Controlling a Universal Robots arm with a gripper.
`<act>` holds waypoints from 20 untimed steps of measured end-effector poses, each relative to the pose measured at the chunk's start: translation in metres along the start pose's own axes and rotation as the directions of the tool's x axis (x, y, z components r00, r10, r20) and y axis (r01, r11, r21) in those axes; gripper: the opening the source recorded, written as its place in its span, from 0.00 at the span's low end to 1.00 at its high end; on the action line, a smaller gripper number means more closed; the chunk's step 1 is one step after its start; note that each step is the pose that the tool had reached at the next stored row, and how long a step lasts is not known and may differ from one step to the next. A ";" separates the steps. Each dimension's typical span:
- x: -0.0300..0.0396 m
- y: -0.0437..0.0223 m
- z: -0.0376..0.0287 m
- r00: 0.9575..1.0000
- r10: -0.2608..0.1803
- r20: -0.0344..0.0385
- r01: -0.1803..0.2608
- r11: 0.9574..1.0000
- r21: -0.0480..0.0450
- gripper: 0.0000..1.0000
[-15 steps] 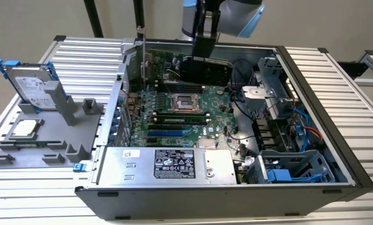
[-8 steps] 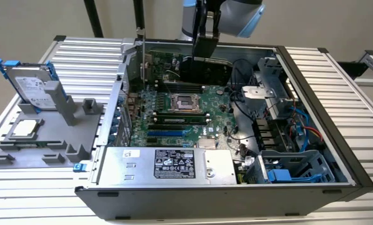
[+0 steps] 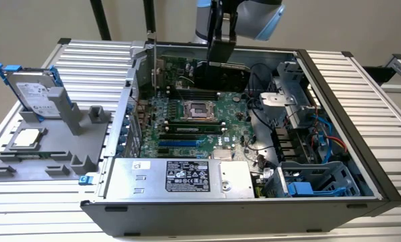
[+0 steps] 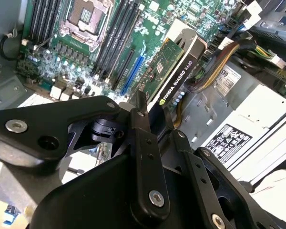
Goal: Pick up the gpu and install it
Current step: 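Insert the gpu into the slot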
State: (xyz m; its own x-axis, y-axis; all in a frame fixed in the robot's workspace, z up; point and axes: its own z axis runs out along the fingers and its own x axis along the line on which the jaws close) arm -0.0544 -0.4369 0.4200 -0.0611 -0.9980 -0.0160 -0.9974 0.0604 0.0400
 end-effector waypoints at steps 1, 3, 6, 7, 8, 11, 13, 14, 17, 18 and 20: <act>0.0000 0.0000 0.0001 1.000 -0.002 0.000 0.002 1.000 0.000 0.00; 0.0000 0.0000 0.0001 1.000 -0.005 0.000 0.005 1.000 0.000 0.00; 0.0000 0.0000 0.0004 1.000 -0.009 0.000 0.009 1.000 0.000 0.00; 0.0000 0.0000 0.0006 1.000 -0.010 0.000 0.010 1.000 0.000 0.00; 0.0000 0.0000 0.0007 1.000 -0.011 0.000 0.011 1.000 0.000 0.00; 0.0000 0.0000 0.0011 1.000 -0.014 -0.001 0.014 1.000 0.000 0.00; 0.0000 0.0000 0.0013 1.000 -0.016 -0.001 0.016 1.000 0.000 0.00; 0.0000 0.0000 0.0014 1.000 -0.017 -0.001 0.017 1.000 0.000 0.00; 0.0000 0.0000 0.0017 1.000 -0.020 -0.001 0.020 1.000 0.000 0.00; 0.0000 0.0000 0.0018 1.000 -0.021 -0.001 0.021 1.000 0.000 0.00; 0.0000 0.0000 0.0019 1.000 -0.023 -0.001 0.023 1.000 0.000 0.00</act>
State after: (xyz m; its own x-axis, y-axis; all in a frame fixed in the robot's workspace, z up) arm -0.0545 -0.4368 0.4181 -0.0380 -0.9992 -0.0156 -0.9985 0.0373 0.0399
